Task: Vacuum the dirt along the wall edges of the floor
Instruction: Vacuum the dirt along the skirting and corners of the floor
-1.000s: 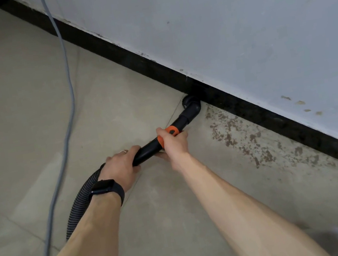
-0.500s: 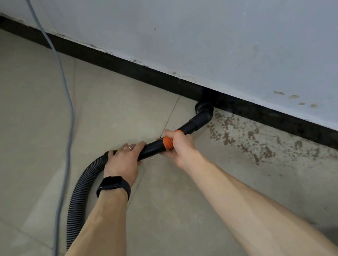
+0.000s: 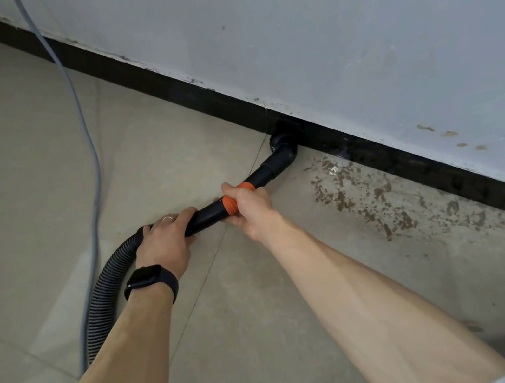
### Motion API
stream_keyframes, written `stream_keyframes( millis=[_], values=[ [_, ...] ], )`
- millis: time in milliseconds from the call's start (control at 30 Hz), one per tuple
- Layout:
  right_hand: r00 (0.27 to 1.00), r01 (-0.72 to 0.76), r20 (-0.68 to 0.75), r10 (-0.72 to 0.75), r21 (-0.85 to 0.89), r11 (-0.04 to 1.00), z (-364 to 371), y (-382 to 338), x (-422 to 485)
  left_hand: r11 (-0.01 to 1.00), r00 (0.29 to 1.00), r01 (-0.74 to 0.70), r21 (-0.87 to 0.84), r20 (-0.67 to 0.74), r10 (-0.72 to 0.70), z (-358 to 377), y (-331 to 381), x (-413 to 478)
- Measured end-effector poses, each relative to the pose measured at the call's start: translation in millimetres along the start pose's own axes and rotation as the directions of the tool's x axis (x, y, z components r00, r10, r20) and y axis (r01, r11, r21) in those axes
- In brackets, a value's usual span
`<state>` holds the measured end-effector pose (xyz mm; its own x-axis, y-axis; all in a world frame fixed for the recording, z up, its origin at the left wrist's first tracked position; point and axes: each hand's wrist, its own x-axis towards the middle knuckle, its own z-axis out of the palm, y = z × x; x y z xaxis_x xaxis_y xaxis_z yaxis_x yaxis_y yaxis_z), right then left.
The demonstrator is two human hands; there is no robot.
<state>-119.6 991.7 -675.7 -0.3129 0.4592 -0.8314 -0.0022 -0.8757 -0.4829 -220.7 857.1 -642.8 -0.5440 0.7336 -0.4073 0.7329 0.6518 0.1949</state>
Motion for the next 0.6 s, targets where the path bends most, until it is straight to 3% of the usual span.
stream_keyframes(
  millis=[233, 400, 600],
  values=[
    [1.0, -0.002, -0.003, 0.002, -0.085, 0.996, -17, 21, -11, 0.998, 0.995, -0.04, 0.051, 0.098, 0.034, 1, 1, -16],
    [0.997, 0.016, -0.07, -0.016, -0.003, 1.0, -35, 46, -40, 0.99, 0.971, -0.078, 0.118, 0.233, 0.049, -10, 0, -30],
    [0.993, 0.024, -0.12, -0.014, 0.091, 0.996, -41, 81, -83, 0.971, 0.892, -0.057, 0.233, 0.449, -0.055, -26, 0, -38]
  ],
)
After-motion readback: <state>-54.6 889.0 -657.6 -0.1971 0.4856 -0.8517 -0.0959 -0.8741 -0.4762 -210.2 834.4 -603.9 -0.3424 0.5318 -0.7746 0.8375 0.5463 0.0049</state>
